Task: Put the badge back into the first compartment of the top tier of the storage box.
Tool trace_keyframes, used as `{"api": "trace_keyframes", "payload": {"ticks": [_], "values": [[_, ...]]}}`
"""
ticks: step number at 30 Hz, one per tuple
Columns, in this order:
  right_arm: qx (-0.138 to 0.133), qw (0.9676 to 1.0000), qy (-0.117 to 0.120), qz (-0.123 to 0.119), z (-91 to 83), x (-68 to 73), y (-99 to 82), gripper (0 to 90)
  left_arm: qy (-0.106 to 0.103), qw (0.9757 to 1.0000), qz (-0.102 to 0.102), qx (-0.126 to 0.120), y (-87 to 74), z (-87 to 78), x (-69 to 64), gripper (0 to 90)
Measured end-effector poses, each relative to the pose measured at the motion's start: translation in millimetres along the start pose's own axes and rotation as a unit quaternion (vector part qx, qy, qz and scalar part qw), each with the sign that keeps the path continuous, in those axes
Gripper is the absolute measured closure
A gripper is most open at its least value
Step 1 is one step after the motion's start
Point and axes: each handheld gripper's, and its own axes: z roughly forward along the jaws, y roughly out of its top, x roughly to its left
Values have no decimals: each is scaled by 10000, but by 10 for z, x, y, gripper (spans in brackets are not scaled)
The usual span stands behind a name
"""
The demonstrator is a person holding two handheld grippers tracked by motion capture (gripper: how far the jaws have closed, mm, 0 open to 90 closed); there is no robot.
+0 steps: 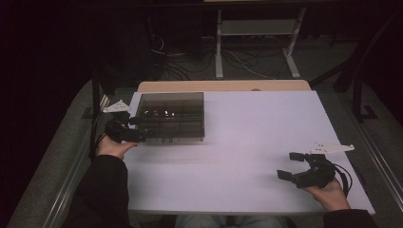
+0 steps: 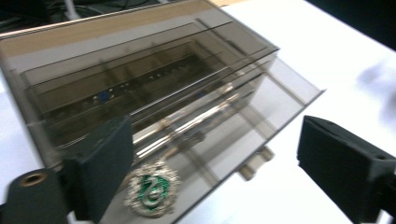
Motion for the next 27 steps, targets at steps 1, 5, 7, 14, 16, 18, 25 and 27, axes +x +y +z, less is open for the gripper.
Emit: {"api": "trace_keyframes", "payload": {"ticks": [1,5,7,14,16,18,25,27], "values": [[-3,10000,1,5,0,0,0,5,-13,10000,45,45,10,6,-30,60],[-14,10000,-7,-21,-4,-6,-5,4,-16,9998,190,85,40,28,-166,0],[-18,10000,-5,-21,-4,-5,-4,5,-22,9997,241,37,47,32,-222,0],[-31,10000,8,-24,-7,-5,-5,5,-109,9990,433,-26,39,64,-384,0],[-27,10000,15,0,-10,-3,-4,5,-141,9988,474,-38,34,76,-430,0],[-28,10000,11,-5,-12,-5,-4,5,-167,9985,529,-28,30,85,-469,0],[-26,10000,18,-2,-11,-4,-4,5,-254,9977,622,-76,2,113,-565,0],[-23,10000,15,-1,-11,-5,-4,5,-267,9975,647,-83,-8,120,-593,0]]}}
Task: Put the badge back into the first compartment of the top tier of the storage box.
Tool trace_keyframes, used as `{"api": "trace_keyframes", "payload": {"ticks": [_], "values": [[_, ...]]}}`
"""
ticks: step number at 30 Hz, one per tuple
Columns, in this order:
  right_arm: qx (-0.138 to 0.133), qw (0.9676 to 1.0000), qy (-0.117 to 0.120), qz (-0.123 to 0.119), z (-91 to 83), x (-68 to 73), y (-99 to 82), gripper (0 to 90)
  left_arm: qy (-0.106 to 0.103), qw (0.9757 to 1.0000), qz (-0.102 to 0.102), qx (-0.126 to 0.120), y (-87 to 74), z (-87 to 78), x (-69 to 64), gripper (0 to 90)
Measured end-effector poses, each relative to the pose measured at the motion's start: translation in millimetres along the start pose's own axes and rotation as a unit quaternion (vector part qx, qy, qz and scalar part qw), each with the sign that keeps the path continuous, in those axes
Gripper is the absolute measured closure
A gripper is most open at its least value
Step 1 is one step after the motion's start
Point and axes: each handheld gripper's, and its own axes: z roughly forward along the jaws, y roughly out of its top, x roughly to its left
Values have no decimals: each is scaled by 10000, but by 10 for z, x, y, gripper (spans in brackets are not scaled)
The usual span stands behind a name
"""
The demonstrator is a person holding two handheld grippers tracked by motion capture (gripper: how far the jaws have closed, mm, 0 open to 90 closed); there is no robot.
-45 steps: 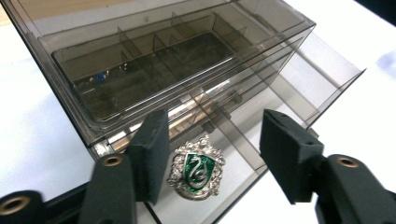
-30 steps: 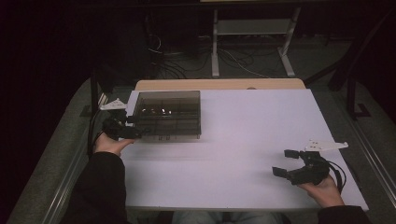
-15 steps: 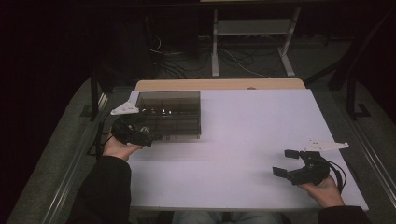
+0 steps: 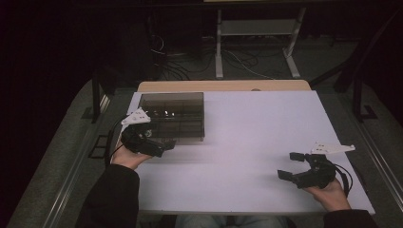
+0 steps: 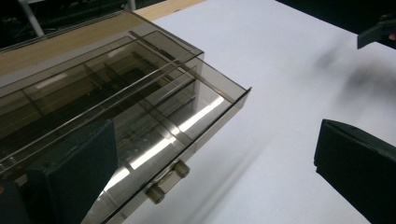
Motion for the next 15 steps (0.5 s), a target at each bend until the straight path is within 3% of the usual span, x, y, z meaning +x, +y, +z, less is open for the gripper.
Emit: {"api": "trace_keyframes", "payload": {"ticks": [15], "values": [[2,10000,2,-6,1,-1,-1,5,-170,9998,56,-78,-143,87,-140,0]]}}
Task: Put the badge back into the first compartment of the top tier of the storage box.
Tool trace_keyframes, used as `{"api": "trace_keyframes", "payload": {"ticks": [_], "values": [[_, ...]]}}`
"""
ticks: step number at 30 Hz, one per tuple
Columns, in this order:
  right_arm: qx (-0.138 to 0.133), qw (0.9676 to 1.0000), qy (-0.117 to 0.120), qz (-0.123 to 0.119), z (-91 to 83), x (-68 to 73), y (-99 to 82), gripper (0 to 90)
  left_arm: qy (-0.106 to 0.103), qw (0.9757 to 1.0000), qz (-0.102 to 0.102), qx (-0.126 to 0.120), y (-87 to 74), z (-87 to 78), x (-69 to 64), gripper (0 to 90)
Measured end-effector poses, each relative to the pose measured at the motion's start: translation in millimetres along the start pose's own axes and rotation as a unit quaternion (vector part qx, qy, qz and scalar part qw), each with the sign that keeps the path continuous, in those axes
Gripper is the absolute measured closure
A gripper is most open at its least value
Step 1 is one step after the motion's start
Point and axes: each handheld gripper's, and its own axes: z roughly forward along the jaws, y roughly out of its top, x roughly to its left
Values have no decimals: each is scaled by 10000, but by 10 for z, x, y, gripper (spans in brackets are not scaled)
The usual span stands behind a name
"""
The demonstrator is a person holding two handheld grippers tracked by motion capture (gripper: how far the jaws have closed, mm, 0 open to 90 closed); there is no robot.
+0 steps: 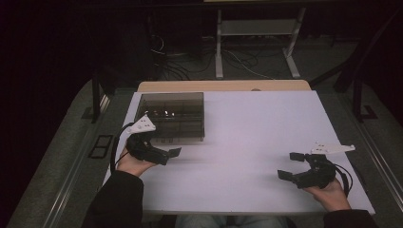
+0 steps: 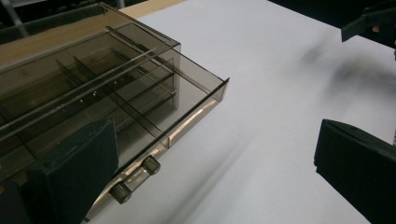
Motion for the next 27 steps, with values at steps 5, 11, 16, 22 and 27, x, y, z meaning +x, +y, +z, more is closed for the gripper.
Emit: {"api": "trace_keyframes", "payload": {"ticks": [5,11,16,22,27], "values": [[4,10000,1,-3,0,2,0,5,-46,10000,12,1,-47,35,-31,0],[4,10000,1,-2,0,1,-1,5,-156,9999,-8,-38,-112,76,-72,0],[13,10000,4,-5,1,3,0,5,-237,9997,-60,-73,-194,114,-103,0],[8,10000,2,-27,3,3,-1,5,-357,9993,-52,-80,-304,152,-136,0],[5,10000,3,-31,2,3,-1,5,-417,9991,-81,-8,-392,192,-151,0]]}}
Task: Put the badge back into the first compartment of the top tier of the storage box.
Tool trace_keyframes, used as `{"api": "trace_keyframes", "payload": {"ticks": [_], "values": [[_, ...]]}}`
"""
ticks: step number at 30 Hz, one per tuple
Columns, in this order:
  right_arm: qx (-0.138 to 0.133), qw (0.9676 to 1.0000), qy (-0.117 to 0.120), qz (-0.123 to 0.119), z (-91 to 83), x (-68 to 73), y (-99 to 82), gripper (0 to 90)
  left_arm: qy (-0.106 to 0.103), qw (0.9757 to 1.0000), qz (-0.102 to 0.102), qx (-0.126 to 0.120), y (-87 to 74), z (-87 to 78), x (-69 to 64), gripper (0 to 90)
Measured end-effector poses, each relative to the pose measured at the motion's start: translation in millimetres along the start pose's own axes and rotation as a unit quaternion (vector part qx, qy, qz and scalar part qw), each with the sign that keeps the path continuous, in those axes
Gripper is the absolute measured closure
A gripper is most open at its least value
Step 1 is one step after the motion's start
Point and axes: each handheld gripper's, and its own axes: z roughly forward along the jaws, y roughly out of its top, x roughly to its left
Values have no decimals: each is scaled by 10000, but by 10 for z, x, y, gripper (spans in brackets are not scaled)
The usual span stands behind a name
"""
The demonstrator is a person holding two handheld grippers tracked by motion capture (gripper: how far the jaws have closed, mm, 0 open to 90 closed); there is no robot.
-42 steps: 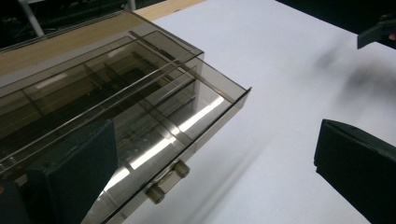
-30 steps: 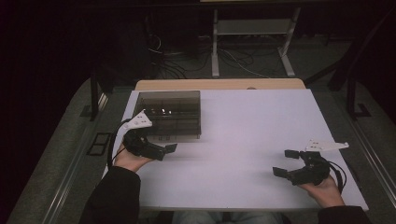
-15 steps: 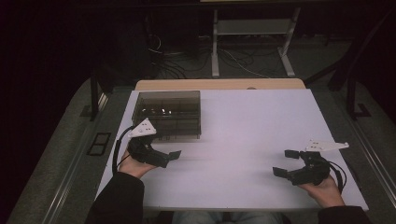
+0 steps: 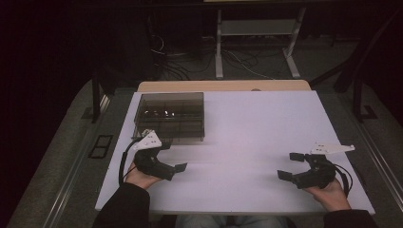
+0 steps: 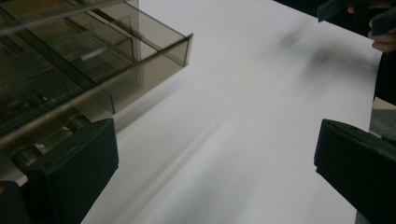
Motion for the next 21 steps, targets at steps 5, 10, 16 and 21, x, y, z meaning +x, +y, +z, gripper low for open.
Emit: {"api": "trace_keyframes", "payload": {"ticks": [5,10,16,21], "values": [[6,10000,2,7,3,3,0,5,-75,10000,-10,37,-55,40,-26,0],[9,10000,16,8,4,2,-1,5,-125,9998,24,146,-101,95,-51,0],[11,10000,33,14,7,4,-3,5,-176,9996,45,195,-143,127,-73,0],[30,10000,54,3,12,9,-6,5,-193,9996,32,195,-187,140,-77,0]]}}
